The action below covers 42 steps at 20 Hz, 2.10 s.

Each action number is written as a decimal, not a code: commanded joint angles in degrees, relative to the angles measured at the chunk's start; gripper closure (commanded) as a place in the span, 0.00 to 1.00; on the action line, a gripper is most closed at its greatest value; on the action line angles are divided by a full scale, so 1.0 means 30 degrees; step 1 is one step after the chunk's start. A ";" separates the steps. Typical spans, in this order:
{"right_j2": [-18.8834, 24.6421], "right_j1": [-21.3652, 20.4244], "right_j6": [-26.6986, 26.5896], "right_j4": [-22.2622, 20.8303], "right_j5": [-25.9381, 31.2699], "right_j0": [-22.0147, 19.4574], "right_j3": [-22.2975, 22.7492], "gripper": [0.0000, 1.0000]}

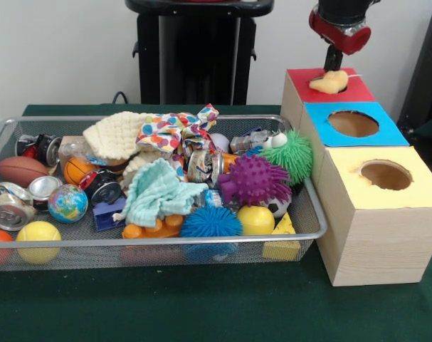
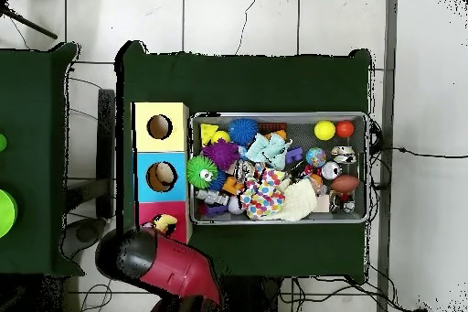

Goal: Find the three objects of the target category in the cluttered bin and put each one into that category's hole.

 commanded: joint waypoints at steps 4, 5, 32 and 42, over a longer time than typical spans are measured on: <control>-0.0525 0.0969 0.4803 -0.0158 0.2126 0.0013 -0.3325 1.00; -0.0433 0.1065 0.4681 -0.0043 0.1931 -0.0053 -0.3327 1.00; 0.4110 0.7386 0.3902 -0.1701 -1.2112 -0.3918 -0.2875 1.00; 0.3219 0.5812 0.3449 -0.1722 -0.9118 -0.3383 -0.2193 1.00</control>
